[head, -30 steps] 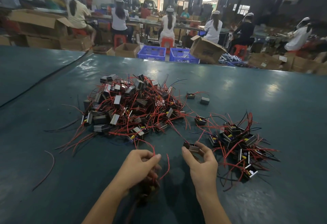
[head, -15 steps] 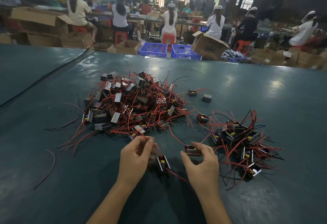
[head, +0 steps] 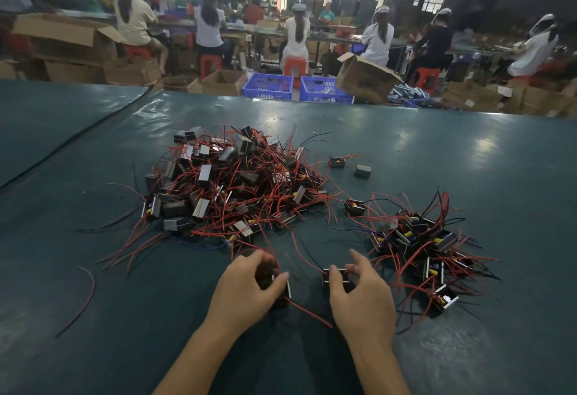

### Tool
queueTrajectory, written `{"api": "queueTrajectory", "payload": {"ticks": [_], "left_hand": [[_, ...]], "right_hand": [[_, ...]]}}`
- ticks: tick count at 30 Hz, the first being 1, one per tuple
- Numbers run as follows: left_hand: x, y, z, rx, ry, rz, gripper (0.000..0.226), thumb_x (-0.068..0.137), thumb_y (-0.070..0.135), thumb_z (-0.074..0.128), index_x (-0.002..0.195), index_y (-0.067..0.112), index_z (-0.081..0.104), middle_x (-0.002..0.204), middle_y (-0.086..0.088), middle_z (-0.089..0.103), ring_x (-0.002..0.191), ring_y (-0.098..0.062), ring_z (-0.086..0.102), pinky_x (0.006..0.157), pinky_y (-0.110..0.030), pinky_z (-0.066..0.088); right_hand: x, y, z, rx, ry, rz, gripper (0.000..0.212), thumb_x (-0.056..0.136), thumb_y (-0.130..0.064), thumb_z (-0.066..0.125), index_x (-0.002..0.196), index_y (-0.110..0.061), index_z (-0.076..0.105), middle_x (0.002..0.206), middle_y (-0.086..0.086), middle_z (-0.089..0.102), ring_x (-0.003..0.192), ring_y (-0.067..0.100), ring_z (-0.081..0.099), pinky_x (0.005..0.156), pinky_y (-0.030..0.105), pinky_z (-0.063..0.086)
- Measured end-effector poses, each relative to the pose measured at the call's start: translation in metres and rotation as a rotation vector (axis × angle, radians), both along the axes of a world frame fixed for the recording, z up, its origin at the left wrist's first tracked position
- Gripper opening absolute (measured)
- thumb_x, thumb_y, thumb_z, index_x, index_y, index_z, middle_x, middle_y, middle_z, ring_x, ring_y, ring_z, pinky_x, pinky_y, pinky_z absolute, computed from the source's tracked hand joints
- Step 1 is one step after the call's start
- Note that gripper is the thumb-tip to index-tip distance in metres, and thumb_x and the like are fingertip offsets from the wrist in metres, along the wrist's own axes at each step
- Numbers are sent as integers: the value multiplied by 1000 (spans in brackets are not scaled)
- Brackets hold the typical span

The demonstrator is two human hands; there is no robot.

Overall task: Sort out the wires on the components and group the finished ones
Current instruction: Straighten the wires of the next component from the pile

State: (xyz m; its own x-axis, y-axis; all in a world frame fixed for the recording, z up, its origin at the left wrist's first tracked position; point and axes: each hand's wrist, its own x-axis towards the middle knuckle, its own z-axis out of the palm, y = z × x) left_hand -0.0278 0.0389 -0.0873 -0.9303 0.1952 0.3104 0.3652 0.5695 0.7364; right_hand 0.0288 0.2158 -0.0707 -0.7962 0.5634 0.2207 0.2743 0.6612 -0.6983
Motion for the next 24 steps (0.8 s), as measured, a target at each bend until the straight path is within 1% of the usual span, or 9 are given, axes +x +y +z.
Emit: {"api": "queueTrajectory", "payload": {"ticks": [5,8,11,13,15,17,20,22,24], "left_hand": [[5,4,4,246,-81,-87,11,84,23,75,89,25,65,80,12,70,78,-5,67,73,-26,55],[8,8,11,459,-72,-22,11,82,24,76,85,24,66,80,7,71,72,-10,68,69,-22,55],[10,10,18,645,-36,89,12,77,34,72,79,27,63,86,5,74,74,-12,71,67,-21,56],[10,10,19,710,-11,125,11,77,31,72,75,27,62,94,4,74,80,-12,72,68,-19,56],[11,11,17,703,25,116,12,76,27,74,74,26,62,97,2,73,86,-13,71,72,-19,55],[13,12,16,667,61,80,12,76,25,75,73,24,63,97,3,72,88,-14,71,72,-22,56],[16,12,16,552,105,7,11,78,26,75,77,24,64,94,2,70,83,-20,70,72,-40,58],[18,11,19,462,98,-9,11,79,25,75,82,27,64,93,0,69,85,-26,68,75,-51,55],[19,11,21,443,68,-18,13,80,18,76,84,24,65,94,-5,69,87,-30,66,78,-55,53]], "right_hand": [[0,9,5,-115,38,-75,34,91,-38,63,121,-25,55,109,-11,66,98,14,60,74,31,46],[-1,11,3,-131,119,-84,19,89,-33,65,105,-24,58,100,-11,63,80,1,53,61,23,39],[-2,8,3,-147,247,-17,11,87,-27,70,90,-27,59,89,-11,59,76,1,54,59,17,39],[-5,5,2,-309,295,111,11,86,-18,71,87,-26,64,78,-8,65,68,5,59,60,17,46],[-6,-2,2,-522,271,260,15,87,-9,70,87,-24,70,74,-6,69,62,8,60,60,18,49],[-6,-12,0,-654,235,359,15,88,-8,70,88,-22,73,69,-4,68,58,11,55,55,20,46],[-6,-23,0,-692,273,381,11,89,-12,69,87,-21,74,69,-2,70,58,6,57,54,17,45],[-7,-22,2,-714,300,350,17,91,-10,66,82,-22,75,70,-2,72,60,5,59,53,17,46],[-5,-19,6,-804,292,367,26,95,-8,58,86,-23,77,74,0,72,64,11,60,49,21,45]]}}
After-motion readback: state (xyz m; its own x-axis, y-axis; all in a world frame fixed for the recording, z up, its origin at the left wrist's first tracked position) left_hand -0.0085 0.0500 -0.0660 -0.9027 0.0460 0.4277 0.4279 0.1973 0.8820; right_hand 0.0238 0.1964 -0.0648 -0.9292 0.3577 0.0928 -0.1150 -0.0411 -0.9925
